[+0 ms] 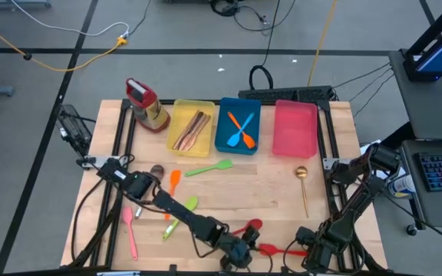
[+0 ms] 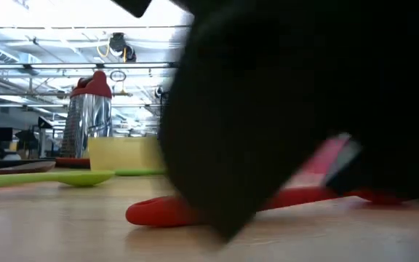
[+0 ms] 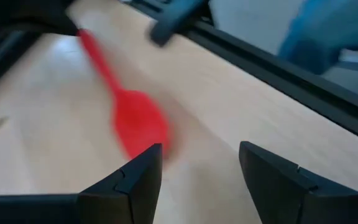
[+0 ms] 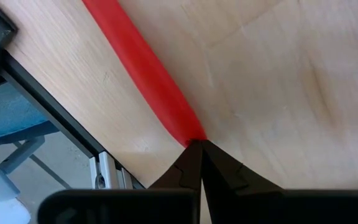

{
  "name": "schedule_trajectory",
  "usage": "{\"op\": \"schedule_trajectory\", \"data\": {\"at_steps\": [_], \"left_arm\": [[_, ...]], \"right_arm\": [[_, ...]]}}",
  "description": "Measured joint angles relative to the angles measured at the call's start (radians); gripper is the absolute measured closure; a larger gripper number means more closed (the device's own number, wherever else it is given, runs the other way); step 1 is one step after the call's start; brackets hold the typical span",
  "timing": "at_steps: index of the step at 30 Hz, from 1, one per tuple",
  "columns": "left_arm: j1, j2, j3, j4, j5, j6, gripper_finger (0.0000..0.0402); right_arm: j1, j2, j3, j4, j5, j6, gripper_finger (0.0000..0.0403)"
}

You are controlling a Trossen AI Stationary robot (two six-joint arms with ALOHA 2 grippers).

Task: Pick & Place Kitchen Items
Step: Put the red spatula into the blue bin

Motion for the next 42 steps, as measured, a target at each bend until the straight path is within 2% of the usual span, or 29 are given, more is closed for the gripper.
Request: {"op": "schedule_trajectory", "data": {"at_steps": [2, 19, 35, 42], "left_arm": [[0.005, -0.001, 0.004, 0.018, -0.034, 0.016, 0.0183], [0.024, 0.030, 0.006, 0.086, -0.044, 0.060, 0.0183], [0.055, 0.047, 0.006, 0.134, -0.003, 0.065, 0.0185], [0.072, 0.047, 0.006, 0.114, -0.005, 0.067, 0.0234]], "right_arm": [[0.000, 0.000, 0.000, 0.000, 0.001, 0.000, 0.0403], [-0.002, 0.000, 0.000, 0.007, -0.001, 0.001, 0.0403], [-0.002, 0.000, 0.000, 0.013, 0.008, 0.027, 0.0403], [-0.013, 0.000, 0.000, 0.018, 0.018, 0.024, 0.0403]]}}
